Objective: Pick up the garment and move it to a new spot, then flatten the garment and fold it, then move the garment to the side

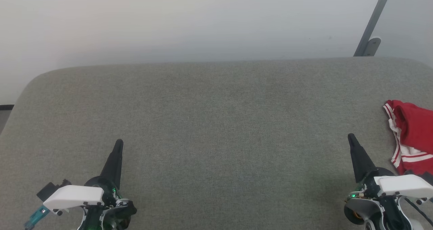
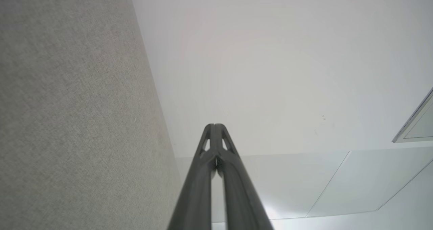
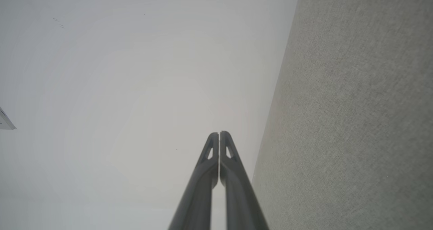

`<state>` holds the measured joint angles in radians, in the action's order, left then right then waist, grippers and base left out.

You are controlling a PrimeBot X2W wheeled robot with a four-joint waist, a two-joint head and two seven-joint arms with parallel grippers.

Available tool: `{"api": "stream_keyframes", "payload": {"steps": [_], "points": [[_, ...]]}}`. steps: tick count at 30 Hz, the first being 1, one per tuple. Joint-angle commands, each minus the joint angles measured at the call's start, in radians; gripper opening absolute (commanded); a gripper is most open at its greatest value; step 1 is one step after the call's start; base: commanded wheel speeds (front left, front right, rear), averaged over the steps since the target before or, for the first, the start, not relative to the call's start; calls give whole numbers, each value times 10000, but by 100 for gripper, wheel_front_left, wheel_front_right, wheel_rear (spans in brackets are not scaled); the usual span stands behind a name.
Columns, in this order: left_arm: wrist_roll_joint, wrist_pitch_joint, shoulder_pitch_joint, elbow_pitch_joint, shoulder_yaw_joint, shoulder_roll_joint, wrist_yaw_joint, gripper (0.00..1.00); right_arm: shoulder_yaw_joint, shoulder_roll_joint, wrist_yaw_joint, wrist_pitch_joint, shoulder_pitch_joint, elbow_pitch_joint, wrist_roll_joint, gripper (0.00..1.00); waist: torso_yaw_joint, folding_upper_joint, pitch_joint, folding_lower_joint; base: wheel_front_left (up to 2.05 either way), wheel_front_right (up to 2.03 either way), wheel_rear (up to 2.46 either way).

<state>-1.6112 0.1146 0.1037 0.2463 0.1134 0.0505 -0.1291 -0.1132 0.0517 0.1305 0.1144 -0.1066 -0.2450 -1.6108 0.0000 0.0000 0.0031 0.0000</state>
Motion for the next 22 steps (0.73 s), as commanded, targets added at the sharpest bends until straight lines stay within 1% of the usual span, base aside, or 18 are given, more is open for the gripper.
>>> {"api": "stream_keyframes", "payload": {"steps": [1,22], "points": [[-35,23,118,-32,2,-22,-29,0,-14,-35,4,26,-54,24,-42,0,0,0,0,0,0,0,0],[-35,22,118,-32,-1,-22,-29,0,-15,-35,4,27,-54,24,-43,0,0,0,0,0,0,0,0]]}}
